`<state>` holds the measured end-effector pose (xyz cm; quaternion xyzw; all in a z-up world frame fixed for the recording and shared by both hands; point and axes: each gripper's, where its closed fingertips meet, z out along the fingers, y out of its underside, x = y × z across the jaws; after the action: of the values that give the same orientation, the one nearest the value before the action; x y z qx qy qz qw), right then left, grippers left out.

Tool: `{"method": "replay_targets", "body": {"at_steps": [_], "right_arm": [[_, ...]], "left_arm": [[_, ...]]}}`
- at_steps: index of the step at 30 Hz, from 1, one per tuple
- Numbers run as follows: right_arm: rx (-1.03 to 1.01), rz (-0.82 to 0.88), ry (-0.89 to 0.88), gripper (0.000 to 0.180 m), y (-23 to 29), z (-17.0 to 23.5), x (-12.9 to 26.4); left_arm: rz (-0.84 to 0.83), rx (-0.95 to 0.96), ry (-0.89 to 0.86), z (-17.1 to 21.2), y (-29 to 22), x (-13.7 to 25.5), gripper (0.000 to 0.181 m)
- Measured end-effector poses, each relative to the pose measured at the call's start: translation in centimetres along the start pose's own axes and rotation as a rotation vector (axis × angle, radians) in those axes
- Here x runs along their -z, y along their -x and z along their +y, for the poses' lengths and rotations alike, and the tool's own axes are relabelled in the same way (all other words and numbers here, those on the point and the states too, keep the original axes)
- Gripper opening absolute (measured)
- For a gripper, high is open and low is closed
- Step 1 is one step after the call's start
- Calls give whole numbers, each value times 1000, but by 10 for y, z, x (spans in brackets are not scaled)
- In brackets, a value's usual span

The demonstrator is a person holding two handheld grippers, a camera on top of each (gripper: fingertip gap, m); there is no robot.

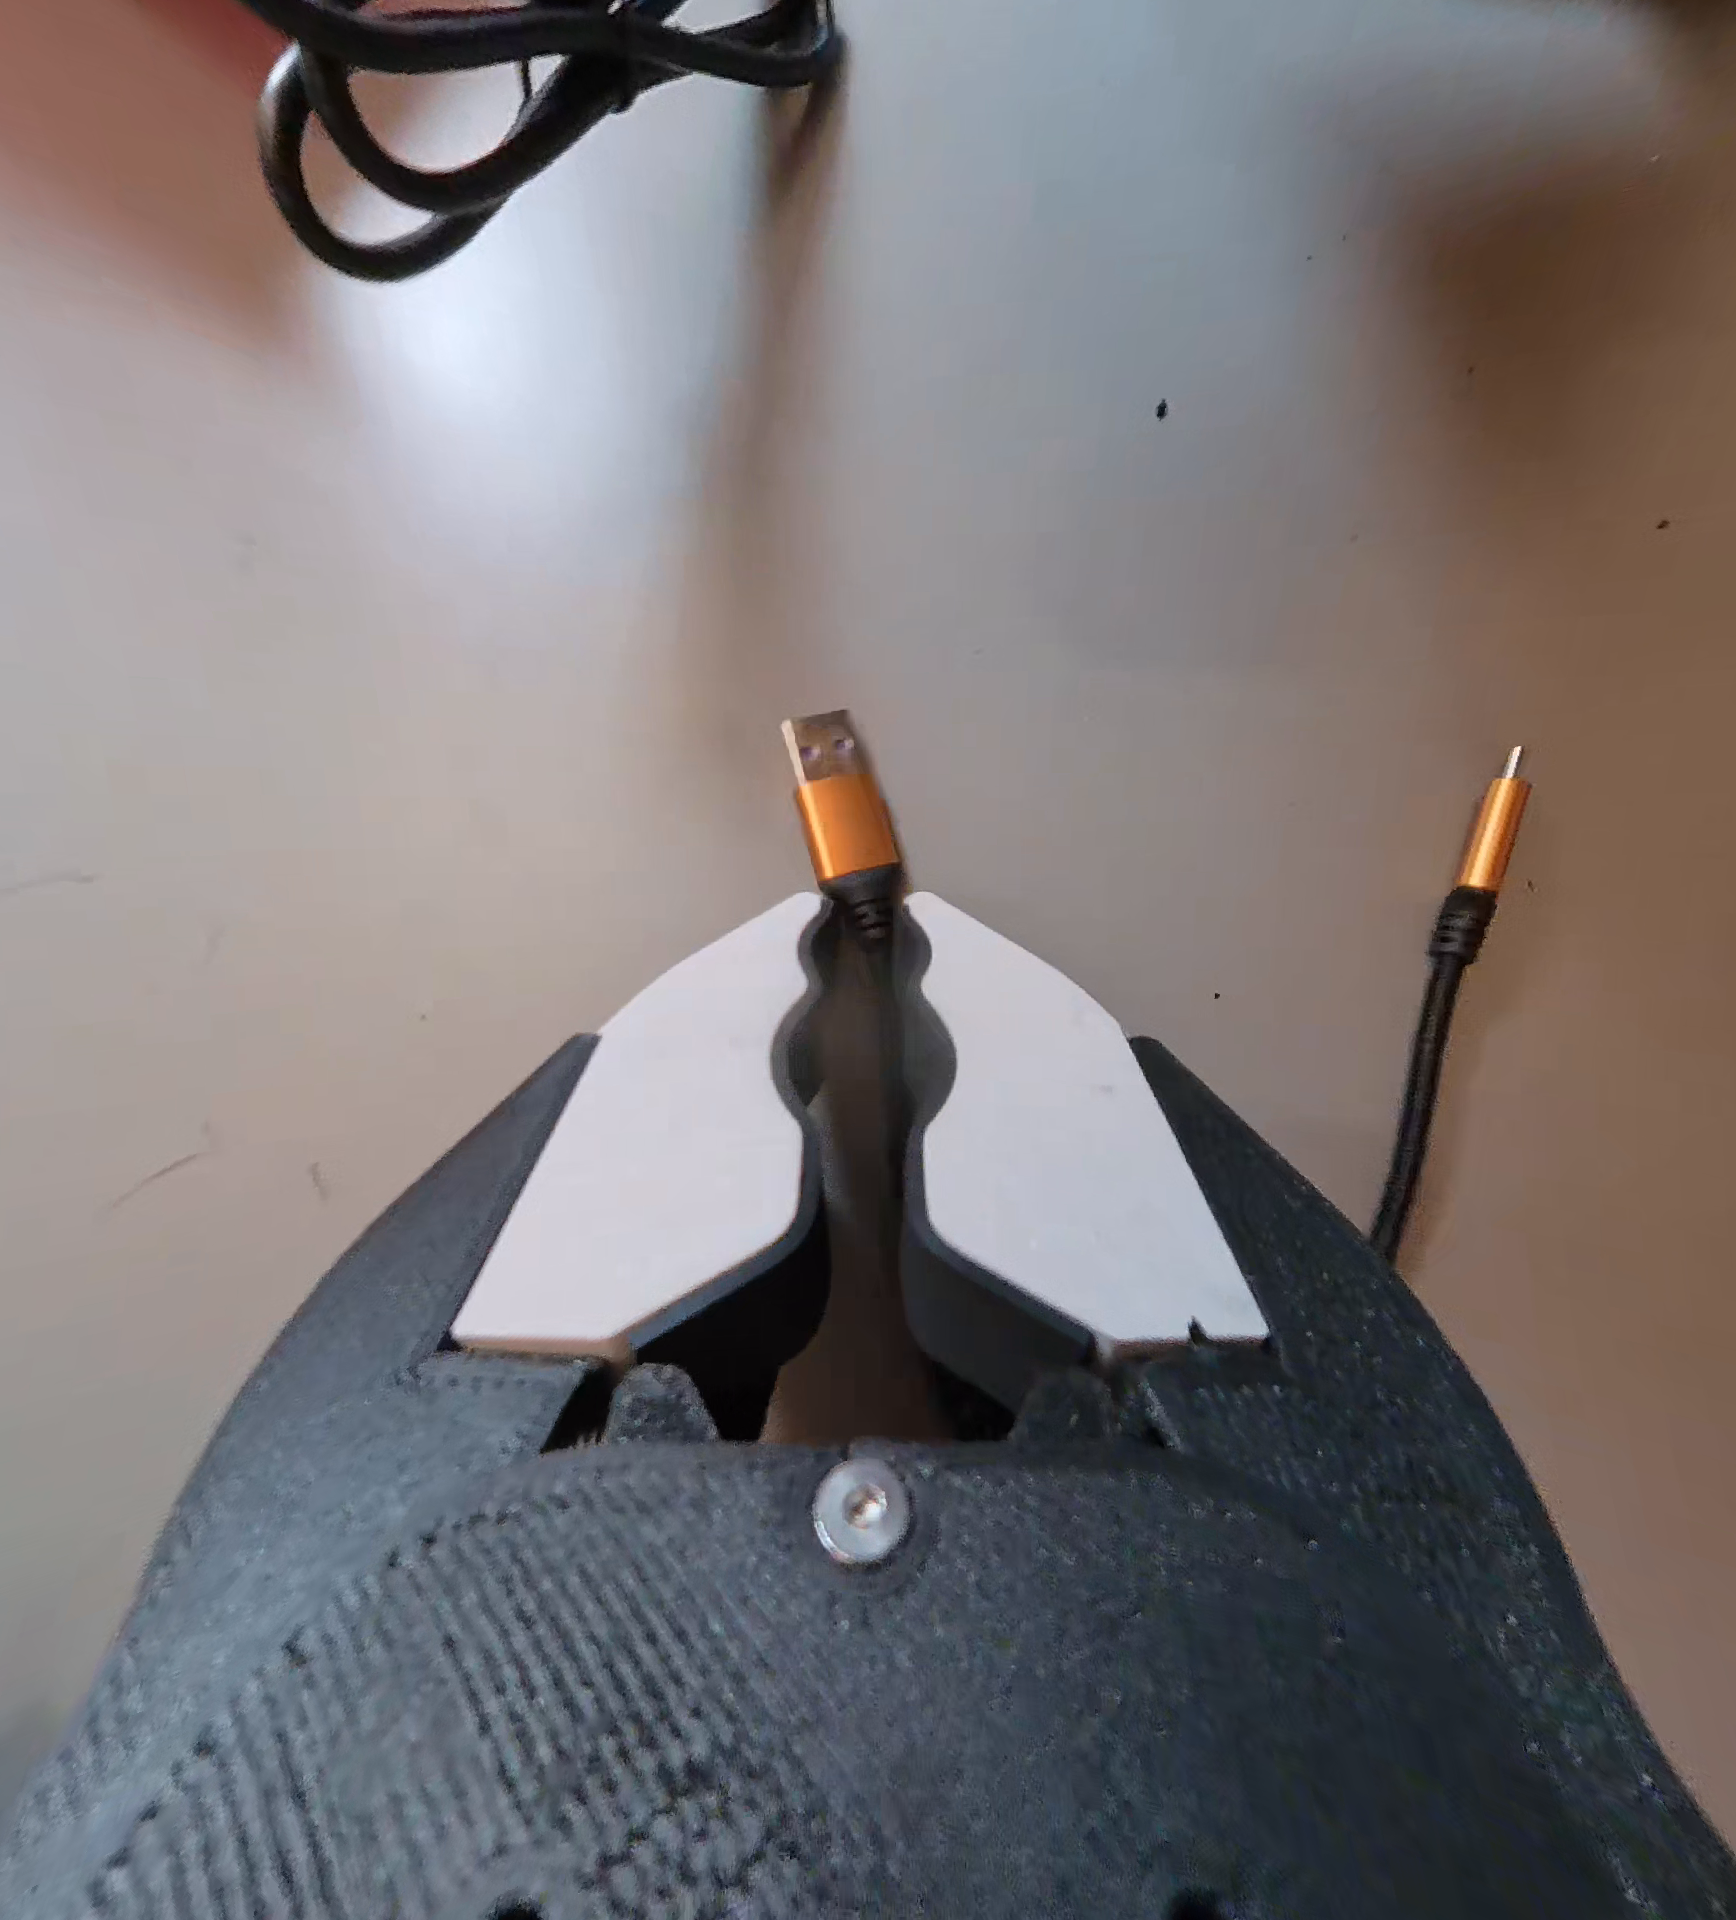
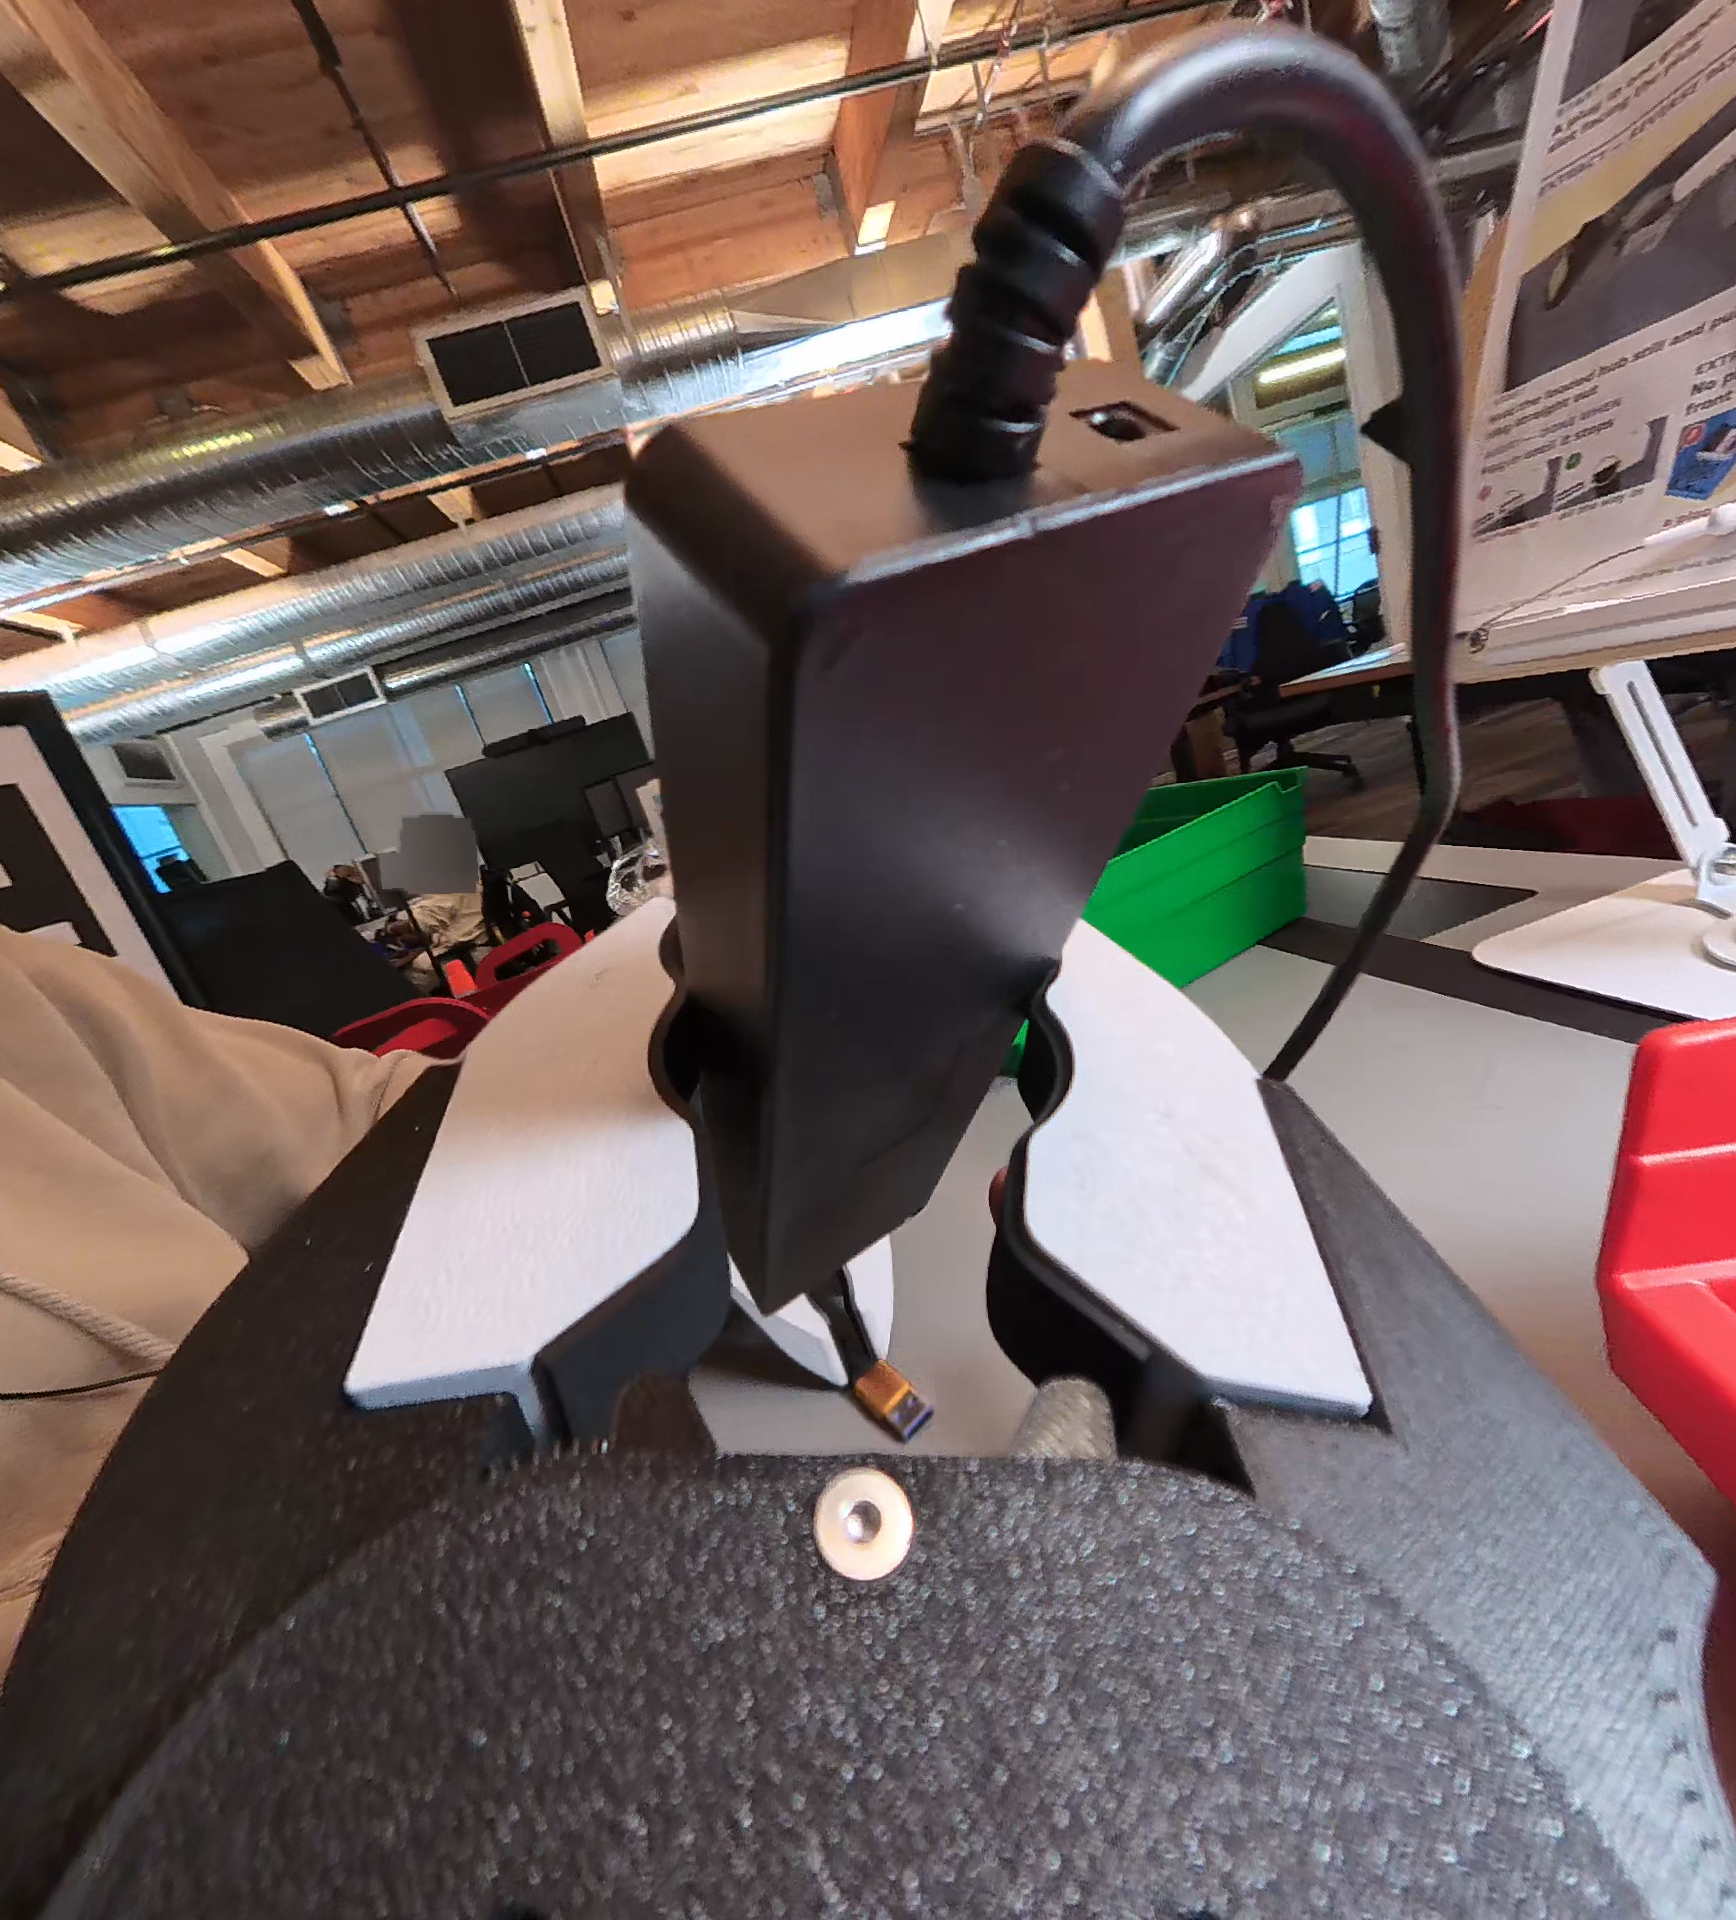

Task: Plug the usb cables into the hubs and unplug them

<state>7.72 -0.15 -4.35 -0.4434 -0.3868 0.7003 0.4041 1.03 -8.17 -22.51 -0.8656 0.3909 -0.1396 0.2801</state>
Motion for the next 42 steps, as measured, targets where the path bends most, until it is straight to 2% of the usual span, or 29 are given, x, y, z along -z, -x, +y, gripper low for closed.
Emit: {"method": "replay_targets", "body": {"at_steps": [1, 4, 6, 12, 14, 23, 33, 42], "right_arm": [[1, -8, 3, 61, 1, 1, 0], [12, -29, 18, 61, 5, 3, -2], [38, -34, 33, 61, 7, 4, -2], [86, -34, 74, 61, 9, 11, -4], [92, -35, 86, 61, 9, 14, -5], [152, -37, 148, 61, 13, 26, -9], [191, -24, 217, 61, 13, 40, -12], [339, 38, 350, 61, 9, 63, -16]], "left_arm": [[1, -23, -14, -1, 0, -1, 8], [35, -60, -88, -8, -1, 3, 8], [99, -36, -214, -25, -5, 18, 7], [556, -81, -808, -80, -55, 116, 7], [642, -65, -884, -85, -61, 133, 7], [626, -29, -857, -84, -58, 123, 7], [358, 1, -727, -85, -38, 94, 7], [237, 24, -694, -86, -28, 86, 7]]}}
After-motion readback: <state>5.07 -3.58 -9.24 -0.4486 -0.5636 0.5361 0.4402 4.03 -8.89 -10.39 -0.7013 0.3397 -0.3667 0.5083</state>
